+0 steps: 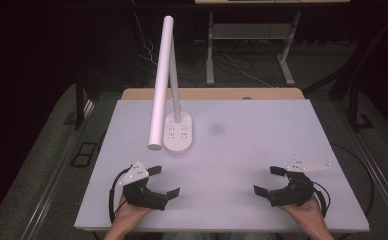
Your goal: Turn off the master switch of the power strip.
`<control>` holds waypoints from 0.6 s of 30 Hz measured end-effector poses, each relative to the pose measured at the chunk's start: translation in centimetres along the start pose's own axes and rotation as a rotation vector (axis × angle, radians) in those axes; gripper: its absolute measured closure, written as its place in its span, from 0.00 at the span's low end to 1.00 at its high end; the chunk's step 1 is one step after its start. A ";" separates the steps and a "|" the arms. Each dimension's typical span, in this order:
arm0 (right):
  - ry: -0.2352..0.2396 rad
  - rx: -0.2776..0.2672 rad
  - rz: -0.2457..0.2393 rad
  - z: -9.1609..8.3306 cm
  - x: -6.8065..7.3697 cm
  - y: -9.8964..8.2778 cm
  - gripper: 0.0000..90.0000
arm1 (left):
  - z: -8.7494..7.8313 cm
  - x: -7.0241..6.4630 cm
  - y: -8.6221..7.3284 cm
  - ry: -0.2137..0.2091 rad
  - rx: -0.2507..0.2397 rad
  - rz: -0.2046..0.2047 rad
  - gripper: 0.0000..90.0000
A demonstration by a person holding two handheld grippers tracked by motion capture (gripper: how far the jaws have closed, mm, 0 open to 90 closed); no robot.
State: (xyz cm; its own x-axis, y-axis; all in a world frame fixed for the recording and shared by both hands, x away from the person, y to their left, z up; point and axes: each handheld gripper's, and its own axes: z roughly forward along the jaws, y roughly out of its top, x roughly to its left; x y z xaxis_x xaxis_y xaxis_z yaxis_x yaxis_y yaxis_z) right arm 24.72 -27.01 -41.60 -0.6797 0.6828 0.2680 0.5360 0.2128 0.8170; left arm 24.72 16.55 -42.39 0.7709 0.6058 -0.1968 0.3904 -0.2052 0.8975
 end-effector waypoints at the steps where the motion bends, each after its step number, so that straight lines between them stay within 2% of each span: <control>1: 0.000 0.000 0.000 0.0 0.0 0.0 0.00 | 0.0 0.0 0.0 0.000 0.000 0.000 0.00; 8: -0.004 0.002 0.009 -0.2 -0.2 0.0 0.00 | -0.1 0.1 0.0 0.001 -0.001 -0.003 0.00; 18: 0.000 0.013 0.014 -0.5 -0.5 0.0 0.00 | 0.1 0.4 0.1 -0.002 0.019 0.014 0.00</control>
State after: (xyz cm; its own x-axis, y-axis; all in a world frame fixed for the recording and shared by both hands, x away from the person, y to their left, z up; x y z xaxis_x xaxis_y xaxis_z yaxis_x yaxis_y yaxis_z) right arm 24.82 -27.71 -41.51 -0.6723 0.6856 0.2790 0.5518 0.2129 0.8063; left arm 25.10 16.67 -42.45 0.7770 0.6016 -0.1854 0.3892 -0.2276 0.8926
